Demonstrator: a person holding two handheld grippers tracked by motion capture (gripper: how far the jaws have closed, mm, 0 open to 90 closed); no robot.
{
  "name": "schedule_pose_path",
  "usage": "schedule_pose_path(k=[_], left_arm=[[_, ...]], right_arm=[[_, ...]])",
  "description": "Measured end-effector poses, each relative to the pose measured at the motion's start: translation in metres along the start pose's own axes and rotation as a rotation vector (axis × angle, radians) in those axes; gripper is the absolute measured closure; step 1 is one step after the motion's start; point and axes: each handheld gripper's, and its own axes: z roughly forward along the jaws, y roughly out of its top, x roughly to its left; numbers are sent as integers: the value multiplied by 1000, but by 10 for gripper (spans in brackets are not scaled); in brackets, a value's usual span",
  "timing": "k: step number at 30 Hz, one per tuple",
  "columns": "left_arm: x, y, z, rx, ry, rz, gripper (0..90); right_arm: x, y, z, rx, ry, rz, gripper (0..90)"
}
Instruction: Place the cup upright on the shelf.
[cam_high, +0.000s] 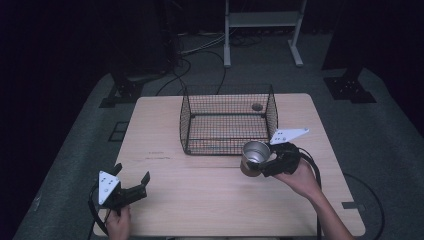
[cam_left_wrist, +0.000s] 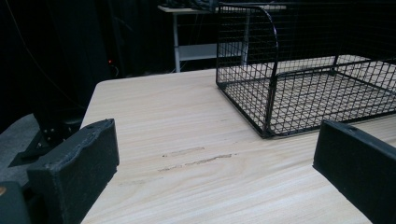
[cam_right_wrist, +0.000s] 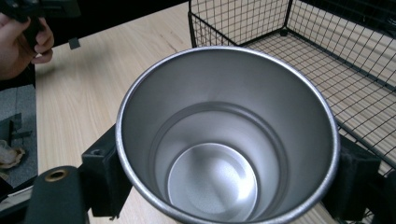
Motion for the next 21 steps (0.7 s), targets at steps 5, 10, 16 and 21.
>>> schedule_pose_path(k=[5,10,16,21], left_arm=[[0,0,0,2,0,2,0],[1,0,0,-3,4,0,0],[1,0,-1,-5,6,0,0],[1,0,-1,-5,6,1,0]], right_arm=[[-3,10,-1,-5,7,-2,178],[-6,21,0,8,15,-17,178],[-8,31,1,-3,28,-19,178],[-12,41,1,-8,33,-21,178]])
